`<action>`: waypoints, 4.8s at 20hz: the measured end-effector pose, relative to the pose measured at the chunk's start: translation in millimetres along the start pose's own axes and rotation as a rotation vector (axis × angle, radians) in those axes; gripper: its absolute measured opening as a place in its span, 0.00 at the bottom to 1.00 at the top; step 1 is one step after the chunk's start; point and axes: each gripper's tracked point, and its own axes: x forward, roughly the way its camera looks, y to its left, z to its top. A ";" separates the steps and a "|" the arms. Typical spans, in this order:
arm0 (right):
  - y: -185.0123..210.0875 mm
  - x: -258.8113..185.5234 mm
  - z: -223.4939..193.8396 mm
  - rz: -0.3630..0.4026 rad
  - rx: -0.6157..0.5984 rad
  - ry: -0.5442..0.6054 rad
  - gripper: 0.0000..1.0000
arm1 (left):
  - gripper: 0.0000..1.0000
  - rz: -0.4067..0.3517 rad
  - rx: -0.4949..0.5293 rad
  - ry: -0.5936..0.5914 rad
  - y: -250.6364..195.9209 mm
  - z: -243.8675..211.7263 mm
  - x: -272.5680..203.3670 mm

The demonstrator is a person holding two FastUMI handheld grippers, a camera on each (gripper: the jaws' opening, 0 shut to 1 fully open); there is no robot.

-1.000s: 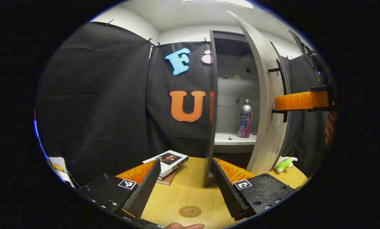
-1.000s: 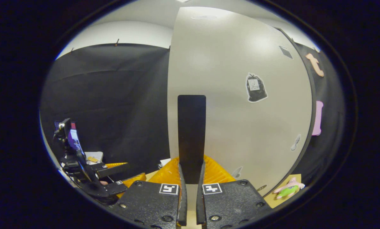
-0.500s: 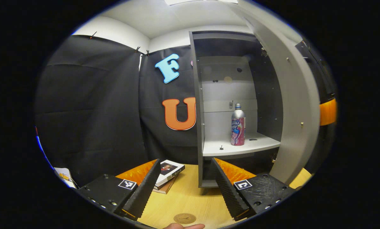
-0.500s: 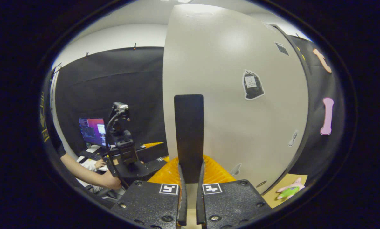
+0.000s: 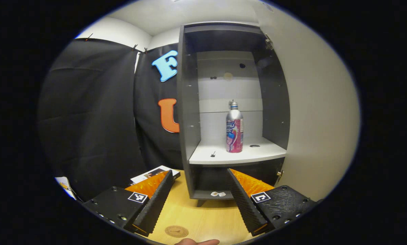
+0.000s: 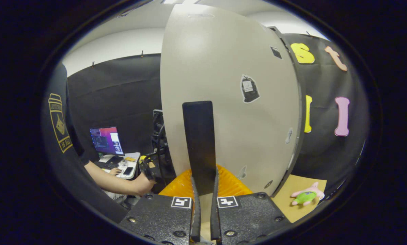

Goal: Open the cabinet door with the right hand, grasp the bottle in the cabinet with the left hand and place it on the coaster, then close the cabinet door with the right hand.

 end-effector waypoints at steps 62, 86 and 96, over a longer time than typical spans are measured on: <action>-67.9 -55.4 -8.0 -0.549 0.225 0.014 0.94 | 0.72 0.098 -0.024 0.094 91.0 -185.2 -11.2; -68.1 -66.7 -7.9 -0.708 0.218 0.061 0.94 | 0.98 0.237 -0.090 0.230 111.5 -348.7 8.6; -70.5 -60.4 -8.4 -0.645 0.231 0.029 0.99 | 0.98 0.202 -0.060 0.234 106.2 -330.0 -12.6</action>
